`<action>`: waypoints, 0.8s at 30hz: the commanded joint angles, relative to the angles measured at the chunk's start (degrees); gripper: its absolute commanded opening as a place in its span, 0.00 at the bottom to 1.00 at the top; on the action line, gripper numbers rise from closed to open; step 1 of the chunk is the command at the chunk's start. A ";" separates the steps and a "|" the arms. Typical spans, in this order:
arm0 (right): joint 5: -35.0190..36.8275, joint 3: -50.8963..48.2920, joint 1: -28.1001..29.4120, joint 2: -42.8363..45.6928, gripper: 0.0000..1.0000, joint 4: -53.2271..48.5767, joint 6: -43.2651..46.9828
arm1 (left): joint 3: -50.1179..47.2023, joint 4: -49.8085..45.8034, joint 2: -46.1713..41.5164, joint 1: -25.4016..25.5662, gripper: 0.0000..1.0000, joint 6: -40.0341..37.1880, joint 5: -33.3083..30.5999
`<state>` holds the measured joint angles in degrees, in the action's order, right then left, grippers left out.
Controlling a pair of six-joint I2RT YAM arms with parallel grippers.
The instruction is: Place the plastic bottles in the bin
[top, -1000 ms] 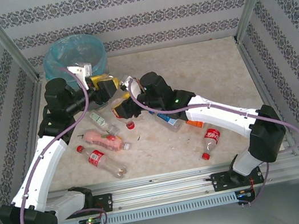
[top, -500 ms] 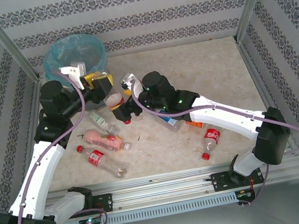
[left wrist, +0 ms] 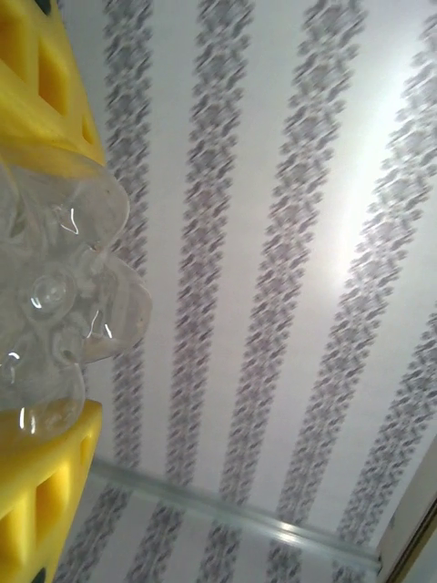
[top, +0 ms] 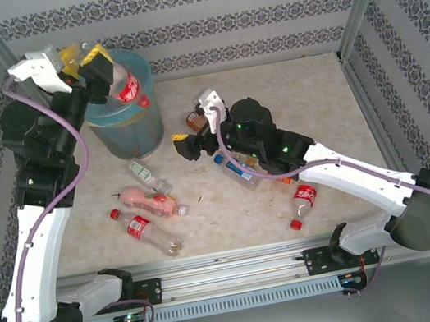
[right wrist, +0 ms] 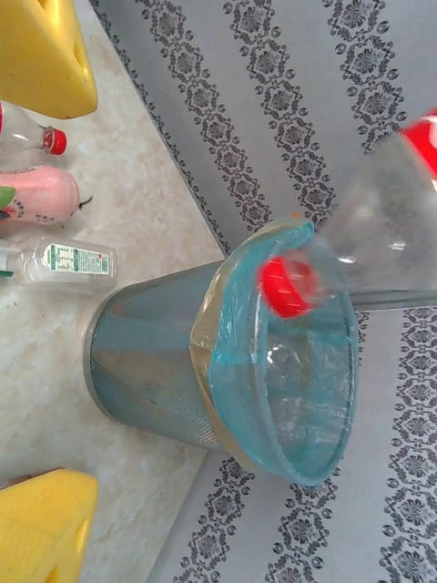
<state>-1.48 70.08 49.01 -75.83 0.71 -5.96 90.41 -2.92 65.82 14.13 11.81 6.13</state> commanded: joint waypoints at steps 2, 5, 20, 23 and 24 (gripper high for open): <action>1.45 -2.06 0.57 1.89 0.98 1.22 0.18 | 3.92 2.17 6.68 -1.81 0.00 -10.90 -8.86; 1.19 -3.19 0.56 3.00 0.98 0.89 -0.86 | 6.18 1.72 11.10 -4.60 0.00 -12.03 -9.03; 1.48 -6.36 0.56 4.75 0.98 -0.27 -4.68 | -1.95 5.07 23.45 -15.66 0.00 0.47 7.63; 1.23 -5.94 0.56 4.19 0.98 -0.27 -5.02 | -5.72 8.26 24.30 -15.98 0.00 -2.00 7.70; 1.15 -5.88 0.56 4.08 0.98 -0.29 -5.10 | -6.16 8.01 24.78 -16.05 0.00 -2.14 7.82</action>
<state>-0.64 64.23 49.01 -71.42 -0.01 -9.76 85.91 -0.16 89.54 -1.43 9.45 11.25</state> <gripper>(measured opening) 0.983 0.607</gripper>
